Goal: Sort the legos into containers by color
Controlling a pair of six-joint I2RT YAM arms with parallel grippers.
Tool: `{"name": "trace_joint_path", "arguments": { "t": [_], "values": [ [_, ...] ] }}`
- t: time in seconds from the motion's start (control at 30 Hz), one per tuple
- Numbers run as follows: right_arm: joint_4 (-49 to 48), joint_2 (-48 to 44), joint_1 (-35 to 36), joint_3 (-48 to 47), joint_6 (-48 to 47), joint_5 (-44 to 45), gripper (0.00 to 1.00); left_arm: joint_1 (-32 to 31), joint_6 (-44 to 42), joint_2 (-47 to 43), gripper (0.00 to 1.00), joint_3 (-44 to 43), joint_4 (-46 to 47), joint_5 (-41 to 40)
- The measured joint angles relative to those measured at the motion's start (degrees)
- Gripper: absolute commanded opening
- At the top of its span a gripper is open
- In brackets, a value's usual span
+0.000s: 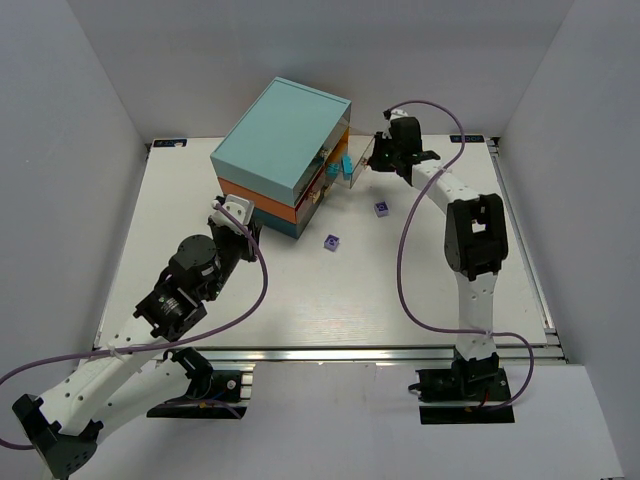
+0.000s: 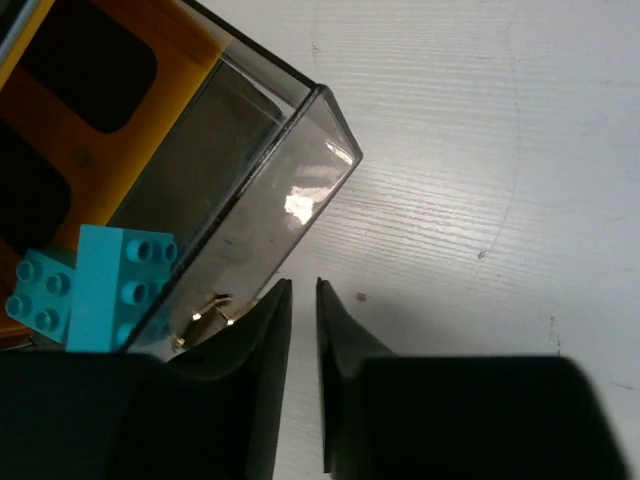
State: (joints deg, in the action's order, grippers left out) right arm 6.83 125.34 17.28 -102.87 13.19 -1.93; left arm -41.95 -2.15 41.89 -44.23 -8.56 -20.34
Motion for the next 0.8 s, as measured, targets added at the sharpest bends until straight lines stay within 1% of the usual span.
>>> {"name": "trace_joint_path", "arguments": {
  "t": [0.03,0.13,0.2,0.23,0.33,0.4,0.53,0.6,0.73,0.8],
  "values": [
    [0.0,0.3,0.0,-0.3,0.0,-0.4,0.26,0.0,0.0,0.0,0.36,0.0,0.0,0.0],
    [0.1,0.9,0.0,-1.5,-0.2,-1.5,0.38,0.0,0.0,0.0,0.36,0.0,0.0,-0.2],
    [0.3,1.2,0.0,-2.3,-0.4,-2.7,0.43,0.0,0.0,0.0,0.36,0.1,0.0,-0.3],
    [0.3,1.3,0.0,-2.6,-0.4,-3.5,0.47,0.0,0.0,0.0,0.37,0.1,0.0,-0.3],
    [0.3,1.7,0.7,-3.7,-0.8,-5.7,0.53,0.0,0.0,0.0,0.36,0.2,0.0,-0.3],
    [0.4,2.2,1.2,-4.7,-1.3,-6.9,0.54,0.0,0.0,0.0,0.36,0.3,0.0,-0.4],
    [0.6,3.1,2.1,-6.4,-1.8,-8.2,0.61,0.0,-0.2,0.0,0.36,0.4,0.0,-0.7],
    [0.8,3.8,2.4,-7.3,-1.8,-8.7,0.63,0.0,-0.2,0.0,0.37,0.4,0.0,-0.9],
    [1.0,5.2,2.9,-8.8,-1.9,-9.3,0.70,0.0,-0.2,0.0,0.37,0.4,0.0,-1.2],
    [1.2,5.7,3.0,-9.3,-1.9,-9.7,0.75,0.0,-0.3,0.0,0.37,0.6,0.0,-1.4]
  ]
}}
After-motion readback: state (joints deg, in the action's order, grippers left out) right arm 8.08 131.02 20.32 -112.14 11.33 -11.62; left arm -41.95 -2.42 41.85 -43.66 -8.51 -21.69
